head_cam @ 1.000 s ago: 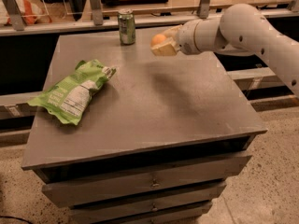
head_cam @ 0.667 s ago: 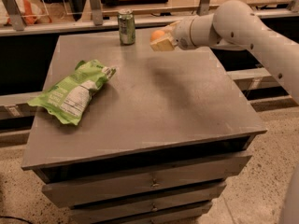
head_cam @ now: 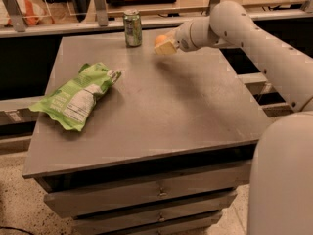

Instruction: Move orange near green can

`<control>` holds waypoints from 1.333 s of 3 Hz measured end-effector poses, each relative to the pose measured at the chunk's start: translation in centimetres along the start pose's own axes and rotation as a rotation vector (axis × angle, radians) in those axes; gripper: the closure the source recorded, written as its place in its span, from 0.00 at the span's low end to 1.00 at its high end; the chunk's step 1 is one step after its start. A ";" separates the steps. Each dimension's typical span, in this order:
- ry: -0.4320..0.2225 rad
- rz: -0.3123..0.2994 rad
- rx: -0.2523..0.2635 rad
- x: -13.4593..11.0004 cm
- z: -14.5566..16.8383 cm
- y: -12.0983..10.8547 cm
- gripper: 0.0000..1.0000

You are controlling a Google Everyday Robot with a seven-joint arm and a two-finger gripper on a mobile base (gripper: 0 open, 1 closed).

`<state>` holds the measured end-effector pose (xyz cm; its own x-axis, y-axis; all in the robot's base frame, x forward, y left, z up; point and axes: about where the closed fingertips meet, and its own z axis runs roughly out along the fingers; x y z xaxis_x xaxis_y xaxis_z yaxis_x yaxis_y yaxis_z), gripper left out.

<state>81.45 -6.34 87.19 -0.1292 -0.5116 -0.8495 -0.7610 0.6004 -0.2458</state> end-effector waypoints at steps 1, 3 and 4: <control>0.003 0.023 -0.019 0.3 1.9 -0.2 1.00; -0.038 0.042 -0.083 -0.7 6.2 0.5 1.00; -0.020 0.052 -0.101 -0.3 7.5 0.6 0.82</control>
Offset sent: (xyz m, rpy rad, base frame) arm 0.0464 0.0447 -0.0199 0.0888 0.0385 0.0563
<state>85.75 -1.21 83.82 -0.1583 -0.4684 -0.8692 -0.8141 0.5600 -0.1535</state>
